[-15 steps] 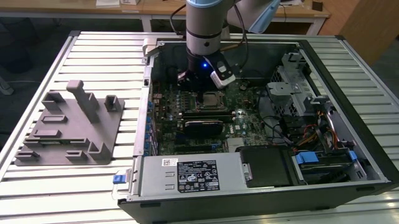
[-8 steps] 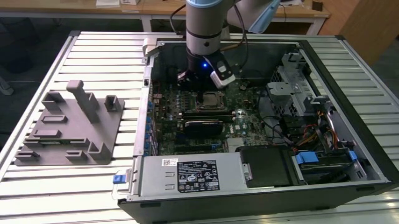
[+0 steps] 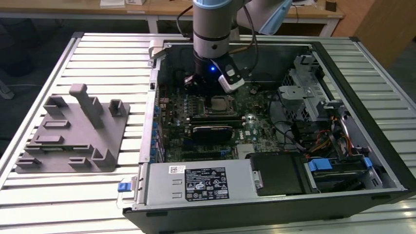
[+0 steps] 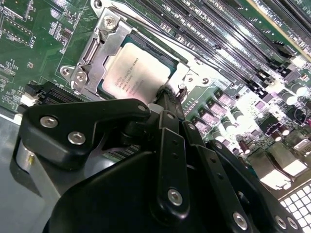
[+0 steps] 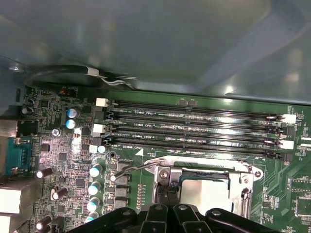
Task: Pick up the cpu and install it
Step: 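Close the cpu cover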
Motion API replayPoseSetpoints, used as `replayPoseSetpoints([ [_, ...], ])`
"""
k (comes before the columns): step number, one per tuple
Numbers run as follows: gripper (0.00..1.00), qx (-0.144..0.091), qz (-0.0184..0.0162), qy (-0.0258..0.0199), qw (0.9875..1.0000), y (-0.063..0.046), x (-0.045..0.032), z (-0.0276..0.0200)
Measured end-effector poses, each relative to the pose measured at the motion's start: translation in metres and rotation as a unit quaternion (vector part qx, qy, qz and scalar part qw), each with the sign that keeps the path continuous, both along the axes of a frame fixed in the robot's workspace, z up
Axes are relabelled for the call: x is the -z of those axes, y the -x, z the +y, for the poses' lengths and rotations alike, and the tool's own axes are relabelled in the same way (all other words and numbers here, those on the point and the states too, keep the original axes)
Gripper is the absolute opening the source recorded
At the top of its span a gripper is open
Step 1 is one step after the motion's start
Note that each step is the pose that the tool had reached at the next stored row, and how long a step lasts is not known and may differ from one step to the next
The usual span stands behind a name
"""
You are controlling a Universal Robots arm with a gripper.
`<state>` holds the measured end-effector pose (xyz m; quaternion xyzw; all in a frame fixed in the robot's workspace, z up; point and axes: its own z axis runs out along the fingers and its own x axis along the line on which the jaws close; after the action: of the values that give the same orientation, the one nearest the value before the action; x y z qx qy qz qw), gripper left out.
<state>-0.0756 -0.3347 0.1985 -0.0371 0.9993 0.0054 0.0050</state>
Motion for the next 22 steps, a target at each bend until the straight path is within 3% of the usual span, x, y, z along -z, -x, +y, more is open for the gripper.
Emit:
replayPoseSetpoints([
  [14,0.11,0.000,0.0000,0.0000,1.0000,0.0010,0.0002,0.0000],
  [22,0.11,0.000,0.0000,0.0001,1.0000,0.0010,-0.0044,0.0000],
])
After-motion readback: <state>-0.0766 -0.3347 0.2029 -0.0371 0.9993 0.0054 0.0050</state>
